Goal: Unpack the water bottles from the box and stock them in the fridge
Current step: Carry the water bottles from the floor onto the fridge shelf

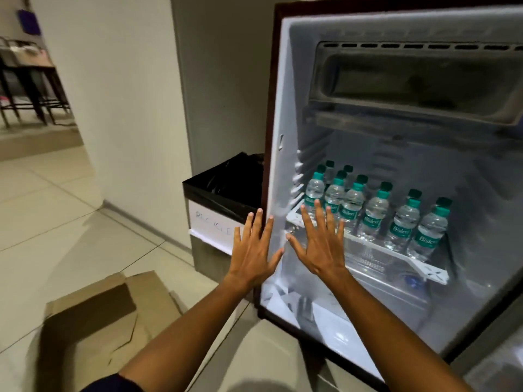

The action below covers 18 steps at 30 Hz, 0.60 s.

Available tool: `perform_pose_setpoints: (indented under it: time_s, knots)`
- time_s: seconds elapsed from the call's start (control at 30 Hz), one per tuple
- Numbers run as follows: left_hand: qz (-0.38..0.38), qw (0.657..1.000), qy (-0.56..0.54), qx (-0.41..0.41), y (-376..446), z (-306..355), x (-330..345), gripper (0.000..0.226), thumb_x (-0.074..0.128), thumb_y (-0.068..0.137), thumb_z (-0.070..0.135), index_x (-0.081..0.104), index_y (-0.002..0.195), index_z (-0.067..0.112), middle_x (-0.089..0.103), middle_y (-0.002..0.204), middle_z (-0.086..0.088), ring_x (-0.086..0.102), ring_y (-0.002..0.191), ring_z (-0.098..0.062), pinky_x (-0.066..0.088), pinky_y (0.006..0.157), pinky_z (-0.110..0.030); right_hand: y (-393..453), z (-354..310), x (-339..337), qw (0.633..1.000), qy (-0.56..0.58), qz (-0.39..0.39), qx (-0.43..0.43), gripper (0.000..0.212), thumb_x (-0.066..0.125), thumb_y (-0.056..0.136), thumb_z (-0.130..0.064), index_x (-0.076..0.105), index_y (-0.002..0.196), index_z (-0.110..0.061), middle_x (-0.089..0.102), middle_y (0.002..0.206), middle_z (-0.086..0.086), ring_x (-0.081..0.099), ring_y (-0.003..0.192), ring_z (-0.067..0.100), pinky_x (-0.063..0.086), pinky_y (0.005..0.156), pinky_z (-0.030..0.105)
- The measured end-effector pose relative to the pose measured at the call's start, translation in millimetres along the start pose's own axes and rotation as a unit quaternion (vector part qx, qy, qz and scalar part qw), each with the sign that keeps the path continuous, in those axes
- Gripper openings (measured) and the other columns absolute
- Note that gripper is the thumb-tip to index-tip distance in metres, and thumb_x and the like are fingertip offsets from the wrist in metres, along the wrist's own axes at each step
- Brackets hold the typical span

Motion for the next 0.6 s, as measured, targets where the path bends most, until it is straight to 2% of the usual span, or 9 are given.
perform_pose_setpoints:
  time_s: [0.13, 0.33, 0.47, 0.6]
  knots:
    - [-0.035, 0.997, 0.022, -0.06, -54.3, -49.9, 17.3, 0.081, 0.022, 0.092, 0.067, 0.003, 0.157, 0.023, -0.008, 0.163, -0.007, -0.007, 0.151, -0.028, 0.008, 0.119, -0.056, -20.8, -55.4, 27.2, 0.997, 0.035, -0.029, -0.06, 0.084, 0.028, 0.088, -0.075, 0.002, 0.156, -0.034, -0.011, 0.164, 0.006, -0.007, 0.15, 0.032, 0.001, 0.119, 0.059]
    - [-0.099, 0.979, 0.043, -0.172, -134.8, -131.7, 33.9, 0.082, 0.011, 0.09, 0.072, -0.016, 0.153, 0.027, -0.027, 0.159, -0.005, -0.02, 0.148, -0.026, -0.004, 0.12, -0.053, -45.0, -148.5, 70.1, 0.987, 0.07, -0.087, -0.113, 0.082, 0.023, 0.088, -0.076, 0.002, 0.156, -0.035, -0.01, 0.164, 0.004, -0.005, 0.151, 0.031, 0.001, 0.118, 0.056]
    - [-0.102, 0.964, 0.041, -0.244, -182.5, -181.0, 29.4, 0.079, 0.005, 0.088, 0.073, -0.02, 0.15, 0.03, -0.029, 0.158, -0.004, -0.023, 0.147, -0.026, -0.006, 0.12, -0.053, -62.6, -209.0, 98.9, 0.976, 0.063, -0.134, -0.158, 0.084, 0.021, 0.088, -0.077, -0.008, 0.155, -0.034, -0.013, 0.163, 0.007, -0.006, 0.15, 0.032, 0.004, 0.119, 0.058]
    - [-0.11, 0.941, 0.056, -0.314, -232.0, -229.1, 20.9, 0.08, 0.005, 0.088, 0.072, -0.017, 0.151, 0.028, -0.026, 0.159, -0.006, -0.021, 0.148, -0.026, 0.0, 0.121, -0.054, -80.9, -275.0, 119.4, 0.958, 0.091, -0.169, -0.213, 0.081, 0.017, 0.089, -0.075, -0.016, 0.153, -0.036, -0.021, 0.161, 0.005, -0.012, 0.15, 0.03, -0.001, 0.119, 0.059]
Point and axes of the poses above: each hand's wrist, its own y-axis towards the middle knuckle, its own x-axis out of the palm, z = x × y, the point moved 5 cm from there along y, towards the middle knuckle
